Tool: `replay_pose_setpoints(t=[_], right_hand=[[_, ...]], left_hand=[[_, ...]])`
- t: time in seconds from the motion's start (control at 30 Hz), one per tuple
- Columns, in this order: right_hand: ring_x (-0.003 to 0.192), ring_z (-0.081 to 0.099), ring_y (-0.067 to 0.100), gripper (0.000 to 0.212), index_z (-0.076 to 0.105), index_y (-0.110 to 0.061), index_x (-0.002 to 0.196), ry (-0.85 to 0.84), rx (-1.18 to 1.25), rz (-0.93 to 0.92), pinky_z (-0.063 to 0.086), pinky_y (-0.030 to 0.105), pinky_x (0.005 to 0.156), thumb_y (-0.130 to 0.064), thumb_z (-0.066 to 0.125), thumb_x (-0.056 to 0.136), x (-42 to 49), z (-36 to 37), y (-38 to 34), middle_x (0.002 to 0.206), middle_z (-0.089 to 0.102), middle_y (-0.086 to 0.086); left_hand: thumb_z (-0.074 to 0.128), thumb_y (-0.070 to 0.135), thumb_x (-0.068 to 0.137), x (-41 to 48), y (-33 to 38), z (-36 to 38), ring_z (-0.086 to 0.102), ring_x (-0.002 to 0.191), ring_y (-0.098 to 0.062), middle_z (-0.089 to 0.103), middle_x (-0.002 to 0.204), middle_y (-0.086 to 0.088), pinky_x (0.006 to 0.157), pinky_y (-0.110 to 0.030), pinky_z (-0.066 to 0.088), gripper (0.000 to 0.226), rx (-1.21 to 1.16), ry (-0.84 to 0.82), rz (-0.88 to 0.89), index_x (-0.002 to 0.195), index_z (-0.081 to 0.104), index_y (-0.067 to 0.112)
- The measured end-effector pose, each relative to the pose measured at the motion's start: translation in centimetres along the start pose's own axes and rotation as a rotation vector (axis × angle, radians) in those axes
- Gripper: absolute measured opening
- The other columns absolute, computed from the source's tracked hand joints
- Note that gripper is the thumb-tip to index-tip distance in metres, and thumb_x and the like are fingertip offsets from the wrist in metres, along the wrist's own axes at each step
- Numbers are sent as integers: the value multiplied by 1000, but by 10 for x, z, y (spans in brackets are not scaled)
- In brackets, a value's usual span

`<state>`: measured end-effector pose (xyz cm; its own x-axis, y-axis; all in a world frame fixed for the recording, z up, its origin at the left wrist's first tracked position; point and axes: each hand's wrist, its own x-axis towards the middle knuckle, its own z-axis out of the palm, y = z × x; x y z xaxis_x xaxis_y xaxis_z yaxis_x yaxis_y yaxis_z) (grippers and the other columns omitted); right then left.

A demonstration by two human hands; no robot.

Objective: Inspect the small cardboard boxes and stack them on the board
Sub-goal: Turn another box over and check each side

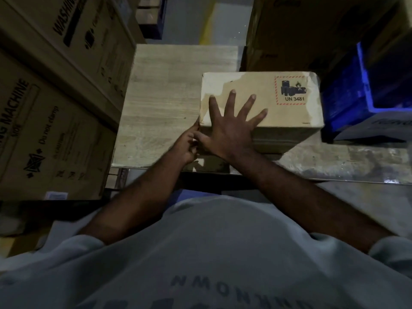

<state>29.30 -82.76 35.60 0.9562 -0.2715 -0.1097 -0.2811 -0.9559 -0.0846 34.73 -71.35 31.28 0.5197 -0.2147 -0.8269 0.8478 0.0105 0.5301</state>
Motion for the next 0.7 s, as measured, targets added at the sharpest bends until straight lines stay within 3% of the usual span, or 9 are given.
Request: replay_pose_setpoints(t=[0.07, 0.13, 0.2, 0.27, 0.33, 0.4, 0.53, 0.63, 0.7], right_hand=[[147, -3, 69, 108, 4, -31, 166, 13, -29, 45, 2, 90, 103, -91, 37, 82, 4, 3, -5, 171, 0, 26], [146, 2, 70, 107, 4, -31, 166, 23, -28, 59, 6, 90, 103, -89, 38, 84, 5, 5, -5, 170, 1, 29], [145, 4, 71, 106, 3, -31, 166, 26, -31, 55, 8, 91, 102, -89, 37, 84, 7, 8, -3, 169, 2, 31], [144, 4, 72, 106, 1, -32, 166, 8, -28, 56, 8, 92, 101, -89, 37, 84, 8, 7, -2, 169, 1, 32], [144, 2, 73, 106, -3, -33, 166, -14, -7, 62, 6, 92, 101, -89, 37, 85, 10, 2, -3, 169, -2, 32], [144, 1, 72, 108, -7, -33, 165, -17, 21, 73, 5, 91, 102, -90, 35, 85, 11, -7, -1, 169, -3, 31], [146, 3, 70, 112, -11, -36, 164, 9, 83, 133, 8, 90, 103, -90, 43, 82, 16, -33, 22, 171, -3, 25], [148, 8, 66, 110, -8, -38, 164, 49, 109, 178, 15, 88, 105, -88, 46, 82, 13, -49, 47, 172, 0, 20], [148, 12, 64, 108, -5, -38, 164, 77, 98, 190, 18, 86, 106, -88, 44, 82, 7, -53, 57, 172, 3, 19]], left_hand=[[63, 45, 98, 5, -2, -1, 70, 65, -17, 73, 65, -2, 54, -27, 54, 34, -5, -11, -42, 84, 72, 16], [65, 47, 96, 10, -2, -4, 68, 75, -19, 74, 67, -2, 60, -31, 54, 34, 6, -27, -56, 85, 73, 17], [65, 51, 95, 17, -2, -7, 71, 78, -20, 77, 75, -2, 65, -34, 57, 36, 12, -49, -54, 93, 75, 16], [64, 56, 95, 21, -2, -7, 75, 92, -24, 78, 99, -7, 77, -40, 60, 46, -14, -111, -55, 109, 76, 14], [60, 66, 93, 21, -4, -3, 74, 99, -28, 78, 108, -11, 77, -42, 61, 57, -52, -147, -67, 115, 75, 15], [54, 76, 90, 21, -8, 1, 71, 96, -31, 77, 102, -13, 71, -40, 58, 68, -94, -111, -93, 109, 72, 13], [64, 75, 82, 29, -14, 3, 65, 105, -35, 66, 117, -16, 78, -43, 55, 78, -112, -25, -126, 119, 58, 6], [65, 56, 94, 32, -6, 14, 68, 104, -30, 72, 112, -14, 93, -43, 55, 49, -130, -90, -70, 108, 67, 8], [61, 45, 99, 27, 2, 25, 70, 101, -30, 74, 109, -14, 95, -43, 56, 41, -173, -159, -41, 115, 69, 9]])
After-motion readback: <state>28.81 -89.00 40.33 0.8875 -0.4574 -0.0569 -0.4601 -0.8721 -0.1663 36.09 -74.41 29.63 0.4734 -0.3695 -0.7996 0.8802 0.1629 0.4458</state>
